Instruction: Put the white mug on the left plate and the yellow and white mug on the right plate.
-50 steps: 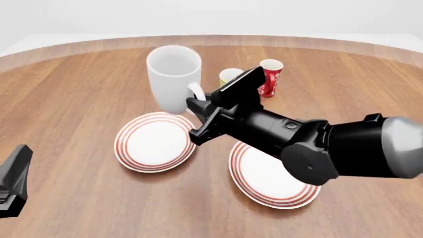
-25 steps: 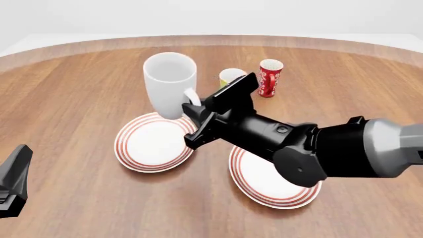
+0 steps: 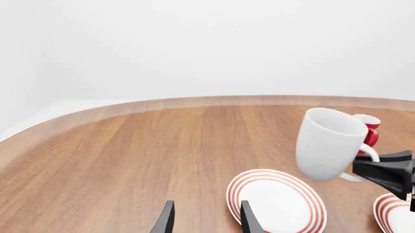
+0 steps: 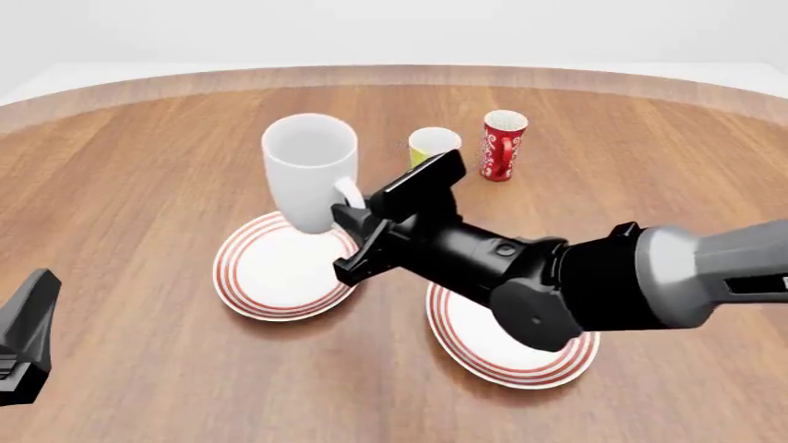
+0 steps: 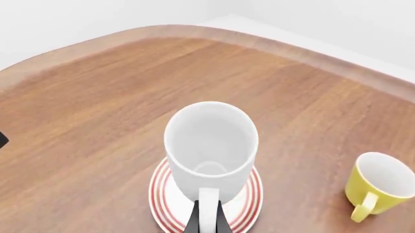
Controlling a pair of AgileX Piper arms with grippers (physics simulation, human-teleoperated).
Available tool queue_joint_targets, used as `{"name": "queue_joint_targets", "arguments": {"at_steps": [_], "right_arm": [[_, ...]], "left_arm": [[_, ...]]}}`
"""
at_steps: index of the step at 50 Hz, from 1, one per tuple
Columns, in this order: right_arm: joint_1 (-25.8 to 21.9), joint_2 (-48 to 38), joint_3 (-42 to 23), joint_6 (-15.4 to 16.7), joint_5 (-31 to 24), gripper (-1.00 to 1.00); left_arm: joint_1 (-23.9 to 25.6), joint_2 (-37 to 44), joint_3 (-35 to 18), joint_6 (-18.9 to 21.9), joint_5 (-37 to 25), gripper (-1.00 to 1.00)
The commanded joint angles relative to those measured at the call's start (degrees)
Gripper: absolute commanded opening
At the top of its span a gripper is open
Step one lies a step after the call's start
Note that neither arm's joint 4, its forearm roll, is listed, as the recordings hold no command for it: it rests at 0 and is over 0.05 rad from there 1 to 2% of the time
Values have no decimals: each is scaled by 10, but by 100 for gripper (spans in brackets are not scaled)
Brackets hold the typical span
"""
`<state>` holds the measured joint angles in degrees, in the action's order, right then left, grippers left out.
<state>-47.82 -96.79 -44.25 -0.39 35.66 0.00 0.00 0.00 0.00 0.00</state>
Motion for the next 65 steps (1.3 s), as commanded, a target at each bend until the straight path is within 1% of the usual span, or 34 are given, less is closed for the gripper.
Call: {"name": "queue_joint_targets", "arguments": {"at_steps": [1, 65], "right_arm": [[-4, -13, -9, -7, 4, -100], [-14, -86, -40, -28, 22, -100]], "left_arm": [[0, 0, 0, 0, 0, 100], [0, 0, 0, 0, 0, 100]]}}
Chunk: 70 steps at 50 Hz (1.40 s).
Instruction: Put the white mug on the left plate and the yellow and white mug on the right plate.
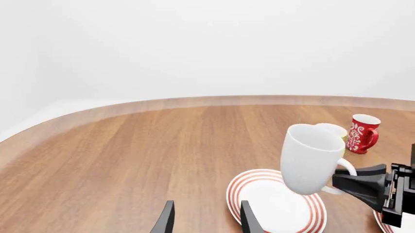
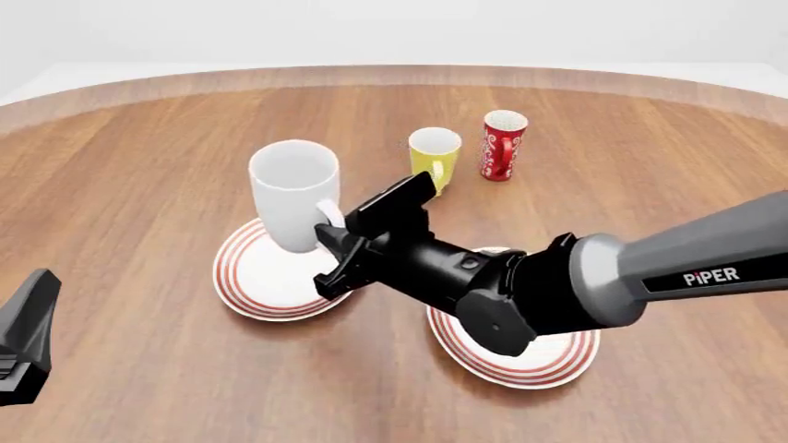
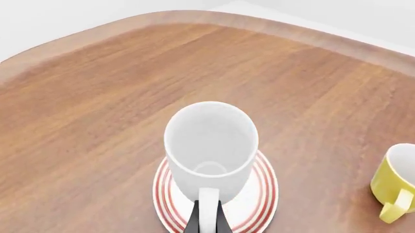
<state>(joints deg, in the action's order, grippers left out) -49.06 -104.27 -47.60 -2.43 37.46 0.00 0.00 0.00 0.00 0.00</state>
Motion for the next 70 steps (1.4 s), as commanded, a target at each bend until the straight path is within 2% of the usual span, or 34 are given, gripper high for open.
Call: {"name": "queue_joint_targets", "arguments": {"at_steps": [1, 29, 53, 70], "right_arm": [[-2, -13, -7, -8, 5, -100], [-9, -36, -21, -15, 4, -100], [-13, -70, -63, -31, -33, -100], [-10, -85, -71, -38, -36, -100]], "left_arm": [[0, 0, 0, 0, 0, 100], [0, 0, 0, 0, 0, 100], [0, 0, 0, 0, 0, 100], [0, 0, 0, 0, 0, 100]]}}
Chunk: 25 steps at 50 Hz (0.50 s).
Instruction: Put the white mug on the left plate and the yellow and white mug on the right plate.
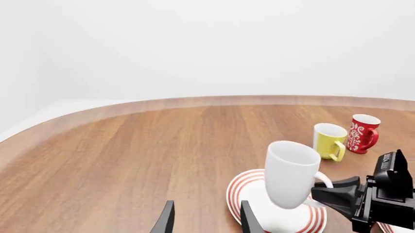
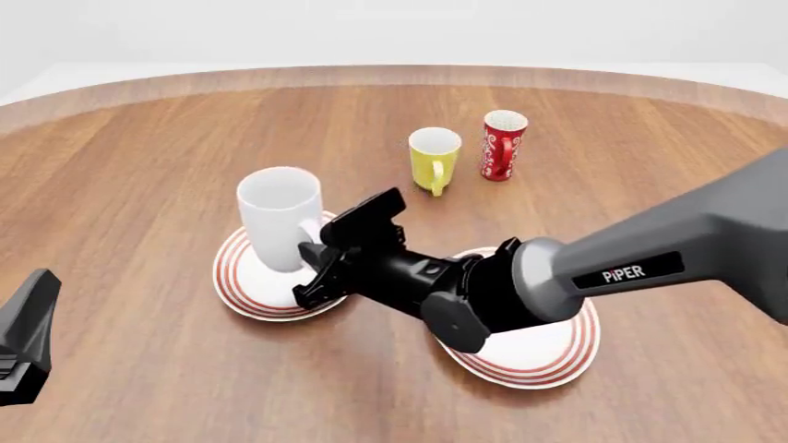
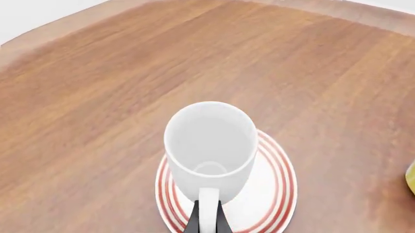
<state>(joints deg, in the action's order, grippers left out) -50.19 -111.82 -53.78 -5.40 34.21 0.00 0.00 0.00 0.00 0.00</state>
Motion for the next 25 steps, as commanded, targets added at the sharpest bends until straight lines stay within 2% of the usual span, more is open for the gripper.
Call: {"name": "queue_joint_targets", "arguments": {"at_steps": [1, 25], "right_arm": [[1, -10, -10, -9, -4, -100], [3, -31, -24, -23, -14, -100]], "left_arm": [[0, 0, 0, 0, 0, 100], [0, 0, 0, 0, 0, 100]]}}
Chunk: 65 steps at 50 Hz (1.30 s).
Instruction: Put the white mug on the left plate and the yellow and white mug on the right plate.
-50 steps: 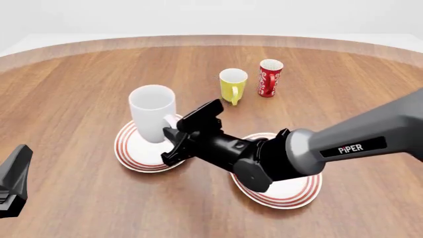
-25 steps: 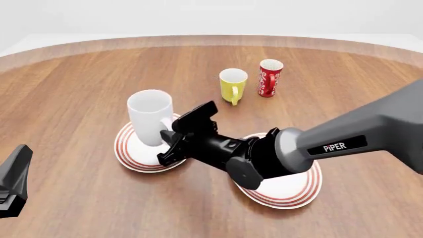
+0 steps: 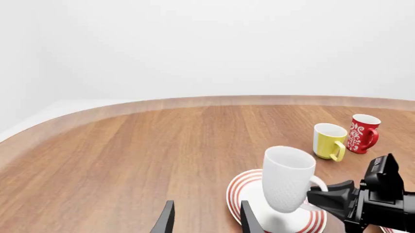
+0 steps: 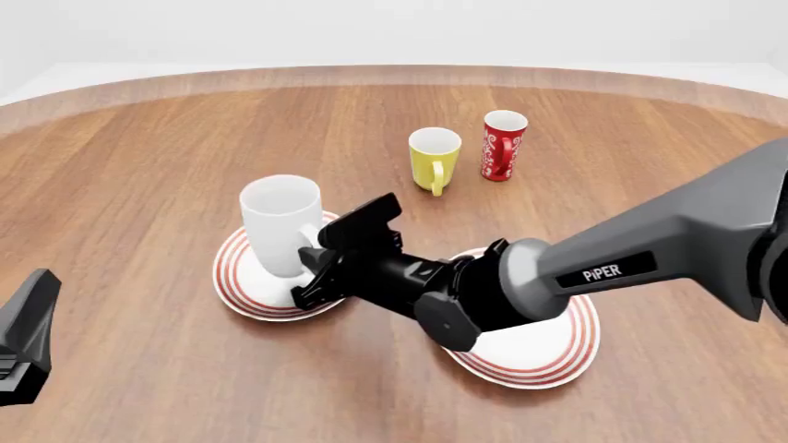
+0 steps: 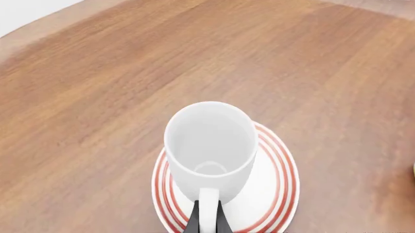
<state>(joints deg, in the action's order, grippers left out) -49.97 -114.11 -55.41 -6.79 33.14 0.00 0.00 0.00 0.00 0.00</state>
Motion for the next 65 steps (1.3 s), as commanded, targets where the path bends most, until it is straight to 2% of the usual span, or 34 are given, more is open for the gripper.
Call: {"name": "queue_joint_targets", "arguments": {"at_steps": [1, 42, 43, 65], "right_arm": [[0, -9, -8, -9, -4, -100], [5, -27, -15, -10, -10, -100], [6, -27, -15, -10, -10, 100], [11, 3, -7, -3, -20, 100]], "left_arm": [[0, 0, 0, 0, 0, 100], [0, 0, 0, 0, 0, 100], [0, 0, 0, 0, 0, 100], [0, 0, 0, 0, 0, 100]]}}
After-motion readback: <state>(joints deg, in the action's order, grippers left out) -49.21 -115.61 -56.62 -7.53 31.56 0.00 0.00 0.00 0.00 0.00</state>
